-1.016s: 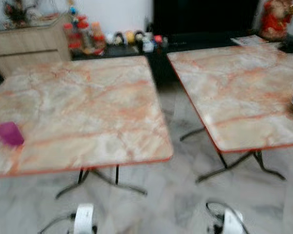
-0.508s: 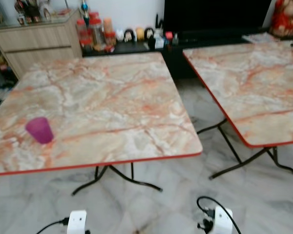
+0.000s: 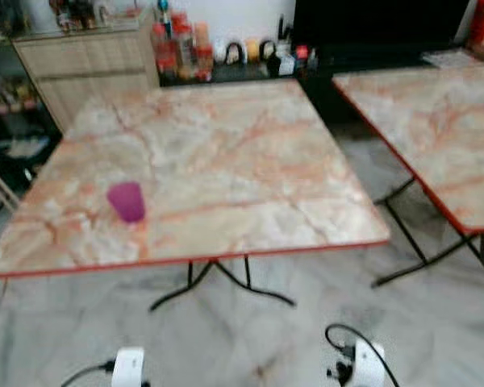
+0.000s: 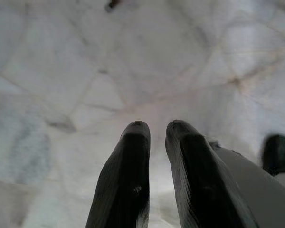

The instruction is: Setting the table

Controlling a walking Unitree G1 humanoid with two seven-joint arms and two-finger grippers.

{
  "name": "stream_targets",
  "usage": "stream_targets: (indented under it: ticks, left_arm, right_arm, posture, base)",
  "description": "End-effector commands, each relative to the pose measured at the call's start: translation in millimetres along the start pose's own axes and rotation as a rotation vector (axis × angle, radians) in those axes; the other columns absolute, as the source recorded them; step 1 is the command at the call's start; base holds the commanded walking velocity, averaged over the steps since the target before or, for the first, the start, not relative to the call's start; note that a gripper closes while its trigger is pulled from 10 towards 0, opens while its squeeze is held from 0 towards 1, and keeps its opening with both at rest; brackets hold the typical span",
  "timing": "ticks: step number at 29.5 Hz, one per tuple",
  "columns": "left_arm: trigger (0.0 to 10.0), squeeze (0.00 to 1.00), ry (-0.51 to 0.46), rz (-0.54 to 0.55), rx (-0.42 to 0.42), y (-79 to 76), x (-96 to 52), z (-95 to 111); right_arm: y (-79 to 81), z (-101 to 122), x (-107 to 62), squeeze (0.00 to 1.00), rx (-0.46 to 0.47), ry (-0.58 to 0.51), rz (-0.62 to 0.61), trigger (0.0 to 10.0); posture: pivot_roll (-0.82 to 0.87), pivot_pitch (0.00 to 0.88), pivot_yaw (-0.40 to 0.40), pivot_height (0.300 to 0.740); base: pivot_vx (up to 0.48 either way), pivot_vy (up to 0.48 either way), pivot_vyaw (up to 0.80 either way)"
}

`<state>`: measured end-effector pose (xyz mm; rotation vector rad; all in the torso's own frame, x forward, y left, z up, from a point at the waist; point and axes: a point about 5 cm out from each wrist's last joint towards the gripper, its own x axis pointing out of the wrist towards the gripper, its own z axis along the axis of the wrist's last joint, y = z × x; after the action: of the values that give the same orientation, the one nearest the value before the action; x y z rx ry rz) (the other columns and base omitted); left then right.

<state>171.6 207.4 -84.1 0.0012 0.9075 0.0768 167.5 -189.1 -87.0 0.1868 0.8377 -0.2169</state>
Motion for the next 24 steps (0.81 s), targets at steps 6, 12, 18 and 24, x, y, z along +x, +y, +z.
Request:
stream_targets:
  ticks: [6,12,18,24]
  left_arm:
    - [10.0,0.00,-0.009,-0.020,0.022,-5.1,1.4,4.0]
    - [10.0,0.00,-0.009,-0.024,0.029,-5.6,1.4,4.2]
    - [10.0,0.00,-0.017,-0.017,0.018,-5.4,2.0,7.0]
    - [10.0,0.00,-0.014,-0.015,0.009,-6.6,1.8,5.3]
  right_arm:
    - [-6.4,-1.3,-0.9,0.00,-0.013,0.008,-0.015,10.0]
    - [-6.5,-1.9,-1.1,0.00,-0.015,0.010,-0.014,10.0]
    - [-5.8,-0.6,-0.6,0.00,-0.023,0.008,-0.010,10.0]
    - [-5.7,1.0,-0.2,0.00,-0.017,0.001,-0.014,10.0]
  posture:
    - [-0.06,0.000,0.050,0.740]
    - [-0.05,0.000,0.045,0.740]
    - [-0.05,0.000,0.042,0.740]
    - [-0.06,0.000,0.044,0.740]
  base:
    - [0.000,0.369,0.00]
    - [0.000,0.371,0.00]
    - [0.000,0.368,0.00]
    - [0.000,0.369,0.00]
